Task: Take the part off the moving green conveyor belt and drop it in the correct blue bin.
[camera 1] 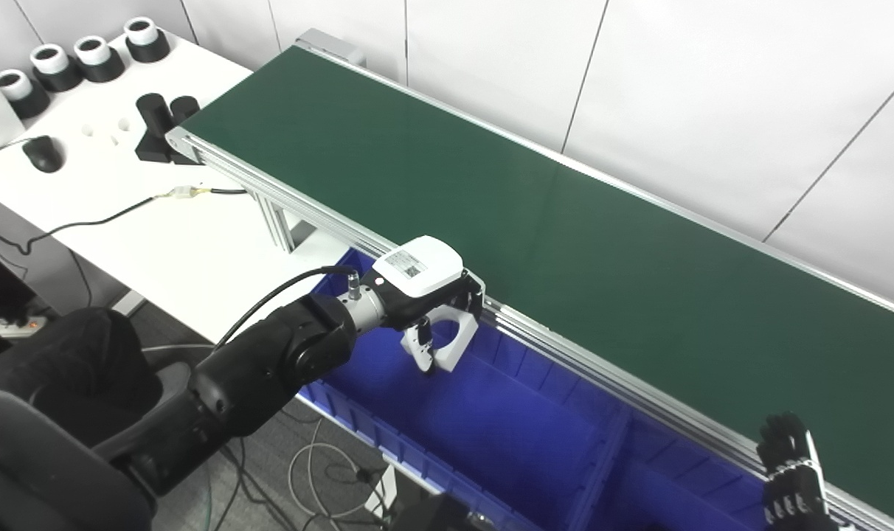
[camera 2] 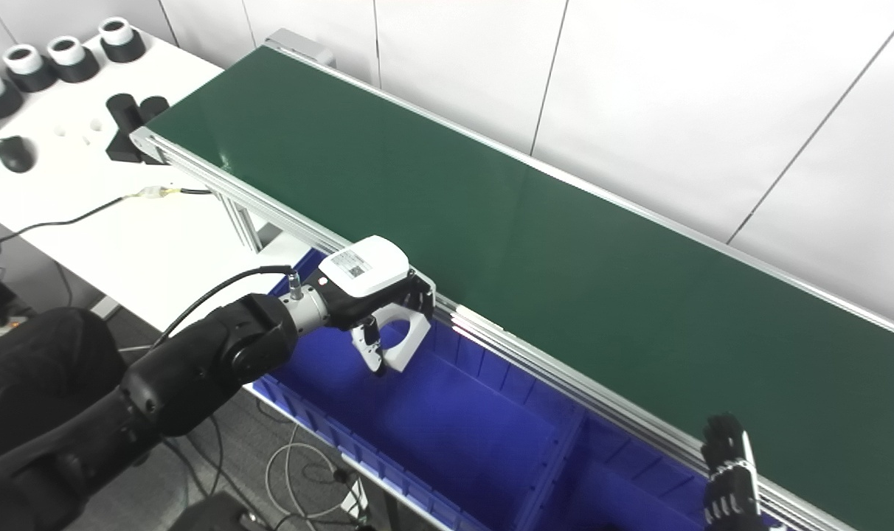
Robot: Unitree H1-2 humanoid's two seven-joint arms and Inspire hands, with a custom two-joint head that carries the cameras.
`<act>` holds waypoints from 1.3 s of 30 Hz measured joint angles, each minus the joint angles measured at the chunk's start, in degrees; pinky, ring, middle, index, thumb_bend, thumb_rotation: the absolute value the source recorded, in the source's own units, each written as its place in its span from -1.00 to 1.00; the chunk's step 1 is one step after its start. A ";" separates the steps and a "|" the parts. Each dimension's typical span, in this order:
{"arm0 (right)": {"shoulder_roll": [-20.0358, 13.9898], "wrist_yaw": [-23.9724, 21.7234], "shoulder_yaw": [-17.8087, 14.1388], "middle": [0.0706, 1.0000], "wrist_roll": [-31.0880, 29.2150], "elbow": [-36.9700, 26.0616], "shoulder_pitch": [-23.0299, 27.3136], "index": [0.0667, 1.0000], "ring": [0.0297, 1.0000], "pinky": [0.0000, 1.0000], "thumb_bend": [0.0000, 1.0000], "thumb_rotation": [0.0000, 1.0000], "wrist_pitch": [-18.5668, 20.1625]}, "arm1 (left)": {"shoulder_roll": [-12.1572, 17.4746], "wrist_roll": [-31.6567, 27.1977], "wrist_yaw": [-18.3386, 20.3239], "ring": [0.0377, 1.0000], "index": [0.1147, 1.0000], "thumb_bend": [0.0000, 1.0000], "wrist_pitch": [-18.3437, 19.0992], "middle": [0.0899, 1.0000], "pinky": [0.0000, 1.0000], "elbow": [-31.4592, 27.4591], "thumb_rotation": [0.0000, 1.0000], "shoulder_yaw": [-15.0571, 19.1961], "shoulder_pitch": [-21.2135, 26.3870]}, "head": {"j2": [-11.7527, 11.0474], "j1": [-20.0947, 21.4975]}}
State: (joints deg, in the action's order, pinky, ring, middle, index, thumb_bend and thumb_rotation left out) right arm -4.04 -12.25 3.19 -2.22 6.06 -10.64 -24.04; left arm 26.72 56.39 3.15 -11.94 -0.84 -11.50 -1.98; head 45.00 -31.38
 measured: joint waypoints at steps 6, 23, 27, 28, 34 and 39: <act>0.17 0.43 0.13 0.86 0.63 -0.13 -0.10 0.89 0.89 0.89 0.73 0.99 0.00 | 1.28 3.25 -1.94 -0.13 -0.15 0.05 -1.75 -0.13 -0.16 2.47 -1.00 -4.45 1.50 | 0.09 0.62; 0.28 0.90 0.56 0.86 0.76 -0.23 -0.04 0.89 0.88 0.89 0.68 0.97 0.00 | 6.62 5.43 8.43 -0.05 -0.20 0.05 -3.55 -0.08 -0.06 1.53 -1.00 -12.55 1.71 | 0.18 1.14; 0.30 0.96 0.53 0.85 0.76 -0.29 -0.06 0.88 0.87 0.86 0.69 0.98 0.00 | 6.76 5.44 9.53 -0.05 -0.19 0.05 -3.56 -0.10 -0.05 1.19 -1.00 -12.64 1.71 | 0.18 1.23; 0.30 0.99 0.53 0.85 0.78 -0.34 -0.07 0.88 0.88 0.87 0.71 0.98 0.00 | 6.79 5.44 9.69 -0.06 -0.19 0.05 -3.56 -0.10 -0.06 0.97 -1.00 -12.65 1.71 | 0.18 1.23; 0.32 1.29 0.57 0.85 1.01 -0.35 -0.06 0.87 0.88 0.87 0.74 0.96 0.00 | 7.06 5.64 8.41 -0.07 -0.17 0.05 -4.42 -0.11 -0.12 1.30 -1.00 -12.66 1.94 | -0.09 1.58; 0.53 1.48 0.57 0.84 1.00 -0.34 -0.07 0.87 0.88 0.88 0.77 0.96 0.00 | 7.12 7.05 8.74 0.19 0.18 0.86 -4.30 0.24 0.08 1.52 -0.62 -12.68 1.95 | -0.18 1.76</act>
State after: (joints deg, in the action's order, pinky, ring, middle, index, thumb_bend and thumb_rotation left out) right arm -3.51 -10.77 3.76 -1.22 5.72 -10.70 -24.04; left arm 33.84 63.45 11.89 -16.24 0.68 -24.19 -0.03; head 44.82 -29.62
